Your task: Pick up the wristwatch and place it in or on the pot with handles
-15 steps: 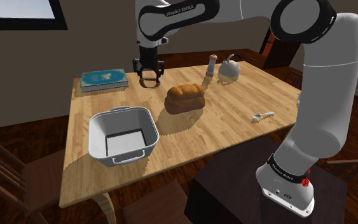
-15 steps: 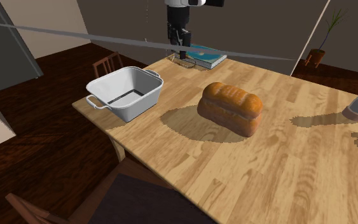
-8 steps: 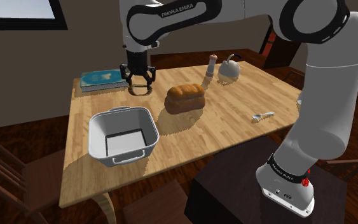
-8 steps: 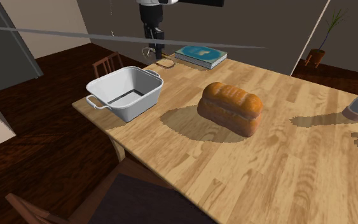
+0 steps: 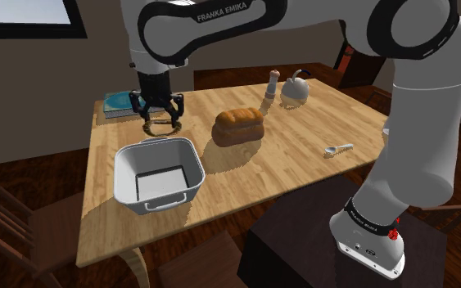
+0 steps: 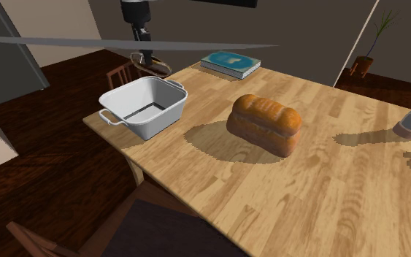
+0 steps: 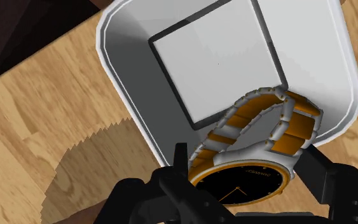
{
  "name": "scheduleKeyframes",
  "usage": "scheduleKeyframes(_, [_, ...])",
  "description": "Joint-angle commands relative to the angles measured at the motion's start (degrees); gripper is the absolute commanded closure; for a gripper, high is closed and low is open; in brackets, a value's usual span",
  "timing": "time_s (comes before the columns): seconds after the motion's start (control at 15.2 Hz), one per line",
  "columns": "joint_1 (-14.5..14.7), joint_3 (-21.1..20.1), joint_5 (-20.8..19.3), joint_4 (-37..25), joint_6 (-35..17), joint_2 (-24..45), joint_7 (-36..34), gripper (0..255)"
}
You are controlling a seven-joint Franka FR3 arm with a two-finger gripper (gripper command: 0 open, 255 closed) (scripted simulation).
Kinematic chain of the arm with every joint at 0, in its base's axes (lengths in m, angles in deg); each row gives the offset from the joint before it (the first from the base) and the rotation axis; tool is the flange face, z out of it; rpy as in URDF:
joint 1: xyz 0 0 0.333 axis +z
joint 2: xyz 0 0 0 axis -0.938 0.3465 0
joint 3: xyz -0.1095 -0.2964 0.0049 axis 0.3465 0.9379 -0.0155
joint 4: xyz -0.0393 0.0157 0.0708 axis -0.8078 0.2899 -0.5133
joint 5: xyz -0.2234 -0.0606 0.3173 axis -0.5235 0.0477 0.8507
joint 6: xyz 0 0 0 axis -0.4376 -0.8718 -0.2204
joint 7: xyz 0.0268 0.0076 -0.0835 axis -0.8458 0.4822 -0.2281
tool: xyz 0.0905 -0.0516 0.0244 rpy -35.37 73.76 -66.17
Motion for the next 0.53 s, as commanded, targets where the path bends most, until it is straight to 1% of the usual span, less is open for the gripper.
scheduleKeyframes(0.0, [1.89, -0.66, -0.39, -0.47, 0.23, 0.37, -2.63, 255])
scheduleKeyframes(0.13, [3.72, -1.19, -0.88, -1.85, 0.92, 1.19, -4.9, 255])
scheduleKeyframes(0.46, [3.66, -0.97, -1.29, 0.9, -2.54, 1.98, -5.2, 255])
